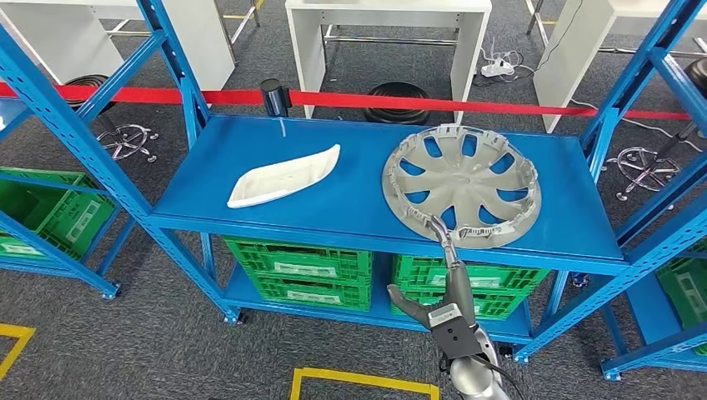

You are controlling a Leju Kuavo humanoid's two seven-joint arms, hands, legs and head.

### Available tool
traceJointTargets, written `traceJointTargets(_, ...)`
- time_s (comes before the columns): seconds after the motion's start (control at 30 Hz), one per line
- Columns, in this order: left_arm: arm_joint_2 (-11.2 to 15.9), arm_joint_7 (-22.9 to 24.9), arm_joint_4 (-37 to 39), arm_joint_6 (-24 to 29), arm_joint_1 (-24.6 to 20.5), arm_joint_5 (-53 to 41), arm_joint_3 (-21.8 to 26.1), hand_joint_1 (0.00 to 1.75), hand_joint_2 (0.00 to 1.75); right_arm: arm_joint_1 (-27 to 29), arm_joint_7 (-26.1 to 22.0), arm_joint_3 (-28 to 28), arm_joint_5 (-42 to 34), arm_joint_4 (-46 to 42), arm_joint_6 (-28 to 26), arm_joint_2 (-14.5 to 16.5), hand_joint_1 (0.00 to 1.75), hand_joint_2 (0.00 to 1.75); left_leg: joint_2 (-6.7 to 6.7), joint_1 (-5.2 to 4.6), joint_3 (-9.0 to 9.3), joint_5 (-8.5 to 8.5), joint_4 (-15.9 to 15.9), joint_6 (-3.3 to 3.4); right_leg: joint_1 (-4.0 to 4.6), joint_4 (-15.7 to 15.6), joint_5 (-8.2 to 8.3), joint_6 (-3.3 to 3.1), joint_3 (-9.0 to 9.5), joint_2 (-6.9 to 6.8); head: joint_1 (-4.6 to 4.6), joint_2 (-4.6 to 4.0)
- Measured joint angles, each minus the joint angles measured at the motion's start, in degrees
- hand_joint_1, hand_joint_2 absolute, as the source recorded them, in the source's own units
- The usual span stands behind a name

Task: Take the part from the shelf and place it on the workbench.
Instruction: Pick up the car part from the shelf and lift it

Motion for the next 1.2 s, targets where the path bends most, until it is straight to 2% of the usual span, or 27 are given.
traceJointTargets(0.03, 0.0, 0.0, 0.0, 0.0, 0.0, 0.0, 0.0, 0.0, 0.0, 0.0, 0.0, 0.0, -0.1, 0.0, 0.1, 0.0, 0.0, 1.75, 0.01, 0.02, 0.95, 1.65, -2.1, 0.04, -0.01, 0.0, -0.07, 0.09, 0.16, 0.03, -0.05, 0.0)
traceJointTargets(0.1, 0.1, -0.1, 0.0, 0.0, 0.0, 0.0, 0.0, 0.0, 0.0, 0.0, 0.0, 0.0, -0.1, 0.0, 0.2, 0.0, 0.0, 1.75, 0.03, -0.02, 4.83, 5.46, -10.1, 0.34, 0.07, 0.1, -0.33, 0.47, 0.56, 0.07, -0.15, 0.0)
traceJointTargets(0.13, 0.1, -0.1, 0.0, 0.0, -0.1, 0.0, 0.0, 0.0, 0.0, 0.0, 0.0, 0.0, -0.2, 0.0, 0.2, 0.0, 0.0, 1.75, 0.03, -0.11, 6.42, 6.54, -13.4, 0.68, 0.16, 0.1, -0.45, 0.74, 0.65, 0.09, -0.18, 0.0)
traceJointTargets(0.17, 0.1, -0.1, 0.0, 0.0, -0.1, 0.0, 0.0, 0.0, 0.0, -0.1, 0.0, 0.0, -0.2, 0.0, 0.3, 0.0, 0.0, 1.75, 0.02, -0.2, 7.37, 6.94, -15.4, 1.05, 0.24, 0.1, -0.55, 1.06, 0.69, 0.1, -0.16, 0.0)
traceJointTargets(0.27, 0.1, -0.2, 0.0, 0.0, -0.1, 0.0, 0.0, 0.0, 0.0, -0.1, 0.0, 0.0, -0.4, 0.0, 0.4, 0.0, 0.0, 1.75, -0.01, -0.36, 7.67, 6.83, -16.2, 2.3, 0.16, 0.1, -0.7, 2.08, 0.74, 0.1, -0.08, 0.0)
traceJointTargets(0.33, 0.0, -0.2, 0.0, 0.0, -0.1, 0.0, 0.0, 0.0, 0.0, -0.2, 0.0, 0.0, -0.4, 0.0, 0.4, 0.0, 0.0, 1.75, 0.04, -0.21, 7.92, 6.92, -16.5, 3.13, 0.09, 2.3, -2.11, 2.65, -0.14, 0.08, 0.15, 0.0)
traceJointTargets(0.37, 0.0, -0.2, 0.0, 0.0, -0.1, 0.0, 0.0, 0.0, 0.0, -0.2, 0.0, 0.0, -0.4, 0.0, 0.4, 0.0, 0.0, 1.75, 0.08, -0.12, 8.03, 6.92, -16.6, 3.44, 0.01, 5.1, -3.62, 2.84, -1.51, 0.08, 0.34, 0.0)
traceJointTargets(0.43, 0.1, -0.2, 0.0, 0.0, -0.1, 0.0, 0.0, 0.0, 0.0, 0.0, 0.0, 0.0, -0.5, 0.0, 0.4, 0.0, 0.0, 1.75, 0.12, -0.19, 8.05, 6.78, -16.5, 3.77, -0.06, 13.1, -7.06, 3.05, -5.7, 0.08, 0.68, 0.0)
traceJointTargets(0.47, 0.1, -0.2, 0.0, 0.0, -0.1, 0.0, 0.0, 0.0, 0.0, 0.1, 0.0, 0.0, -0.5, 0.0, 0.4, 0.0, 0.0, 1.75, 0.12, -0.23, 8.07, 6.73, -16.5, 3.82, -0.08, 16.1, -7.88, 3.09, -7.47, 0.08, 0.74, 0.0)
traceJointTargets(0.5, 0.1, -0.2, 0.0, 0.0, 0.0, 0.0, 0.0, 0.0, 0.0, 0.2, 0.0, 0.0, -0.5, 0.0, 0.4, 0.0, 0.0, 1.75, 0.09, -0.25, 8.11, 6.66, -16.5, 3.81, -0.07, 17.2, -7.58, 3.08, -8.31, 0.08, 0.78, 0.0)
traceJointTargets(0.53, 0.0, -0.2, 0.0, 0.0, 0.0, 0.0, 0.0, 0.0, 0.0, 0.2, 0.0, 0.0, -0.5, 0.0, 0.4, 0.0, 0.0, 1.75, 0.06, -0.26, 8.18, 6.56, -16.4, 3.76, -0.07, 15.9, -6.13, 3.01, -7.96, 0.07, 0.84, 0.0)
traceJointTargets(0.6, 0.0, -0.1, 0.0, 0.0, 0.0, 0.0, 0.0, 0.0, 0.0, 0.1, 0.0, 0.0, -0.5, 0.0, 0.5, 0.0, 0.0, 1.75, -0.02, -0.25, 8.43, 6.23, -16.2, 3.48, -0.07, 8.0, -1.81, 2.7, -4.46, 0.04, 0.96, 0.0)
traceJointTargets(0.63, 0.0, -0.1, 0.0, 0.0, 0.0, 0.0, 0.0, 0.0, 0.0, 0.1, 0.0, 0.0, -0.5, 0.0, 0.5, 0.0, 0.0, 1.75, -0.06, -0.34, 8.51, 6.02, -16.0, 3.23, 0.04, 4.2, -0.33, 2.5, -2.72, 0.03, 1.01, 0.0)
traceJointTargets(0.67, 0.0, -0.1, 0.0, 0.0, 0.0, -0.1, 0.0, 0.0, 0.0, 0.1, 0.0, 0.0, -0.5, 0.0, 0.5, 0.0, 0.0, 1.75, -0.07, -0.42, 8.55, 5.86, -16.0, 2.93, 0.1, 1.7, 0.42, 2.27, -1.57, 0.03, 1.02, 0.0)
traceJointTargets(0.73, 0.0, 0.0, 0.0, 0.1, 0.0, -0.1, 0.0, 0.0, 0.0, 0.2, 0.0, 0.0, -0.5, 0.0, 0.6, 0.0, 0.0, 1.75, -0.08, -0.49, 8.61, 5.73, -16.0, 2.22, 0.38, 0.7, 0.38, 1.7, -1.14, 0.1, 0.96, 0.0)
traceJointTargets(0.83, 0.0, 0.2, 0.0, 0.3, 0.0, -0.2, 0.0, 0.0, 0.0, 0.3, 0.0, -0.1, -0.5, 0.0, 0.7, 0.0, 0.0, 1.75, -0.02, -0.33, 8.53, 4.93, -15.2, 1.14, 0.19, 0.3, 0.55, 0.67, -0.77, 0.13, 0.8, 0.0)
traceJointTargets(0.87, 0.0, 0.2, 0.0, 0.3, 0.0, -0.2, 0.0, 0.0, 0.0, 0.4, 0.0, -0.1, -0.5, 0.0, 0.7, 0.0, 0.0, 1.75, 0.0, -0.28, 7.7, 3.75, -13.3, 0.84, 0.03, 0.1, 0.59, 0.43, -0.6, 0.09, 0.62, 0.0)
traceJointTargets(0.9, -0.1, 0.2, 0.0, 0.3, 0.0, -0.2, 0.0, 0.0, 0.0, 0.4, 0.0, -0.1, -0.5, 0.0, 0.7, 0.0, 0.0, 1.75, 0.02, -0.19, 6.18, 2.06, -10.1, 0.61, -0.04, 0.1, 0.56, 0.26, -0.49, 0.05, 0.43, 0.0)
traceJointTargets(0.97, -0.1, 0.2, 0.0, 0.2, 0.2, -0.2, 0.0, 0.0, 0.0, 0.7, 0.0, -0.1, -0.5, 0.0, 0.7, 0.0, 0.0, 1.75, 0.04, -0.07, 2.2, -1.24, -2.2, 0.27, -0.02, 0.1, 0.44, 0.08, -0.46, 0.01, 0.13, -0.01)
traceJointTargets(1.0, -0.1, 0.2, 0.0, 0.2, 0.3, -0.1, 0.0, 0.0, 0.0, 0.9, 0.0, -0.1, -0.5, 0.0, 0.7, -0.1, 0.0, 1.75, 0.04, -0.06, 0.91, -1.67, 0.2, 0.2, -0.01, 0.1, 0.4, 0.05, -0.42, 0.02, 0.08, -0.01)
traceJointTargets(1.03, -0.1, 0.1, 0.0, 0.2, 0.5, -0.1, 0.0, 0.0, 0.0, 1.0, 0.0, -0.1, -0.5, 0.0, 0.7, -0.1, 0.0, 1.75, 0.04, -0.05, 0.74, -0.86, 0.2, 0.21, 0.0, 0.1, 0.35, 0.07, -0.34, 0.06, 0.02, -0.01)
traceJointTargets(1.07, -0.1, 0.0, 0.0, 0.2, 0.5, 0.1, 0.0, 0.0, 0.0, 1.1, 0.0, -0.1, -0.5, 0.0, 0.7, -0.1, 0.0, 1.75, 0.04, -0.05, 1.79, 0.99, -2.3, 0.3, -0.01, 0.1, 0.29, 0.14, -0.21, 0.1, -0.03, 0.0)
traceJointTargets(1.1, 0.0, -0.1, 0.0, 0.3, 0.6, 0.3, 0.0, 0.0, 0.0, 1.1, 0.0, -0.1, -0.6, 0.0, 0.7, -0.1, 0.0, 1.75, 0.05, -0.04, 3.68, 3.32, -6.4, 0.41, -0.01, 0.1, 0.19, 0.26, -0.04, 0.14, -0.09, 0.0)
traceJointTargets(1.13, -0.1, -0.2, 0.0, 0.3, 0.5, 0.4, 0.0, 0.0, 0.0, 1.1, 0.0, -0.1, -0.6, 0.0, 0.7, -0.1, 0.0, 1.75, 0.08, 0.02, 5.69, 4.92, -10.6, 0.28, 0.26, 0.3, 0.03, 0.41, 0.05, 0.18, -0.2, 0.0)
traceJointTargets(1.17, -0.1, -0.3, 0.0, 0.4, 0.5, 0.5, 0.0, 0.0, 0.0, 1.1, 0.0, -0.1, -0.7, 0.0, 0.8, -0.1, 0.0, 1.75, 0.07, 0.12, 7.16, 6.08, -13.8, 0.52, 0.51, 0.4, -0.13, 0.46, 0.1, 0.18, -0.25, 0.0)
traceJointTargets(1.2, -0.2, -0.3, 0.0, 0.4, 0.4, 0.5, 0.0, 0.0, 0.0, 1.1, 0.0, -0.2, -0.8, 0.0, 0.9, -0.1, 0.0, 1.75, 0.05, 0.22, 7.98, 6.54, -15.6, 0.68, 0.82, 0.5, -0.21, 0.53, 0.09, 0.19, -0.14, 0.0)
